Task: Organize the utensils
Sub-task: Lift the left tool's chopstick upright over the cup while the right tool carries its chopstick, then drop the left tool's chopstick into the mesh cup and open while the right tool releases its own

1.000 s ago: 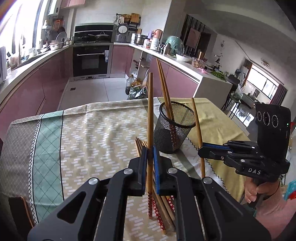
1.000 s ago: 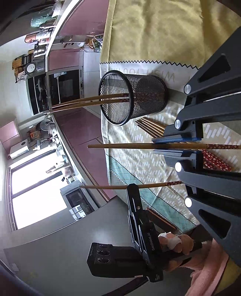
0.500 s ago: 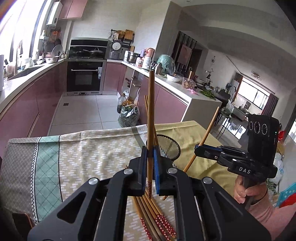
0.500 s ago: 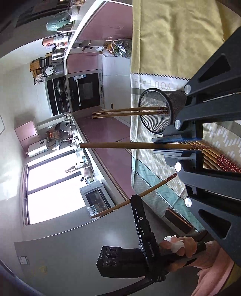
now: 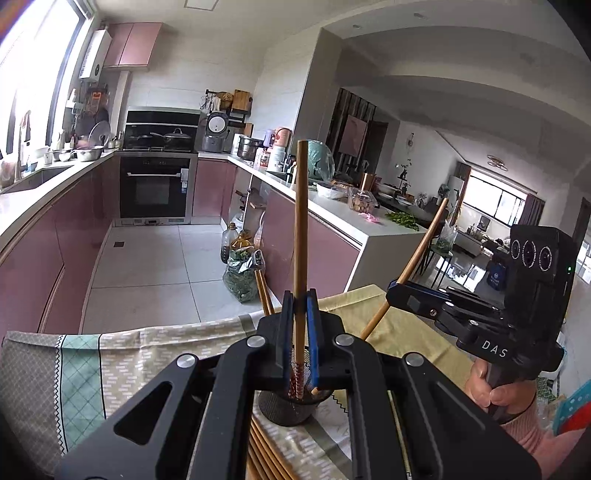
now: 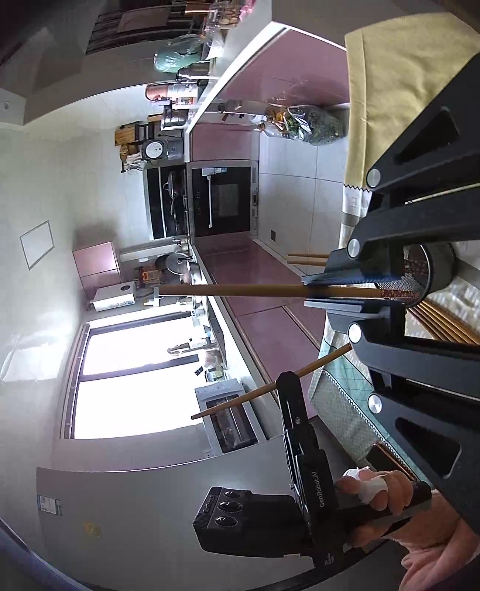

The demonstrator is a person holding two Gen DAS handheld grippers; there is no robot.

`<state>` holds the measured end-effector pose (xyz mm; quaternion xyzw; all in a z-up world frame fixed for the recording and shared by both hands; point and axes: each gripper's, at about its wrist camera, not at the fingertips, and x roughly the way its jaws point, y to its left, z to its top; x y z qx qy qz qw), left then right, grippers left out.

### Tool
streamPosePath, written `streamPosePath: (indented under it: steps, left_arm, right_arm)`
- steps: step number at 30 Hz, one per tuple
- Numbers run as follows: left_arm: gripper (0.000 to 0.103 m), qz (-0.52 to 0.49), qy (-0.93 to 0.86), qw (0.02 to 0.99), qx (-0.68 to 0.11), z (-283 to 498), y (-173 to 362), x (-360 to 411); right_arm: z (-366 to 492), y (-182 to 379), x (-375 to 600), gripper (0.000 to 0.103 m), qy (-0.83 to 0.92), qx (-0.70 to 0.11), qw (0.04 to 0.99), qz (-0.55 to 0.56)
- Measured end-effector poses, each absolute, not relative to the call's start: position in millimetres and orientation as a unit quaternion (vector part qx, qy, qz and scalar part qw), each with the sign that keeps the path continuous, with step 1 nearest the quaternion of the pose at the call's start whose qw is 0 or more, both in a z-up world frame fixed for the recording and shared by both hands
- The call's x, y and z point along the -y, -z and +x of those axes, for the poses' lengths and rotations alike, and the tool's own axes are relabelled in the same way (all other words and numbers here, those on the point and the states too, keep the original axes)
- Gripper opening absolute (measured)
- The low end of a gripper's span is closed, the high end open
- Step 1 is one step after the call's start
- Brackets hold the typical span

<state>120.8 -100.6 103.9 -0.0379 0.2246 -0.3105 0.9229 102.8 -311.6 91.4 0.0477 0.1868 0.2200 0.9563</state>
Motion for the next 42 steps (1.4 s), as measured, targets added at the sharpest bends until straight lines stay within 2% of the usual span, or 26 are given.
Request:
streamPosePath:
  steps: [5, 21, 29, 31, 34, 36, 40, 42]
  left_arm:
    - [0.007, -0.018, 0.303, 0.919, -0.250, 139, -91, 123]
    - [0.008, 0.021, 0.310, 0.880, -0.359, 184, -12, 140]
    - [0.008, 0.018, 0.288, 0.882, -0.372, 206, -2, 142]
    - [0.013, 0.014, 0.288, 0.880, -0.376, 210, 1, 143]
    - [0.015, 0.013, 0.278, 0.885, -0.373, 211, 2, 143]
    - [0.023, 0.015, 0.270, 0.891, -0.365, 206, 2, 139]
    - [0.030, 0.014, 0.261, 0.902, -0.343, 187, -3, 129]
    - [0.037, 0.018, 0.254, 0.909, -0.330, 175, -5, 122]
  right_arm:
    - [119, -86, 311, 0.005, -0.202, -0.200, 0.958, 0.028]
    - [164, -25, 294, 0.006, -0.194, -0.338, 0.921, 0.005]
    - [178, -13, 293, 0.007, -0.187, -0.356, 0.915, 0.019]
    - [178, -13, 293, 0.008, -0.184, -0.354, 0.917, 0.024]
    - [174, -13, 296, 0.013, -0.181, -0.351, 0.918, 0.032]
    - [168, -15, 298, 0.022, -0.183, -0.344, 0.920, 0.037]
    - [154, -18, 302, 0.028, -0.191, -0.330, 0.923, 0.047]
    - [145, -21, 302, 0.039, -0.198, -0.322, 0.924, 0.049]
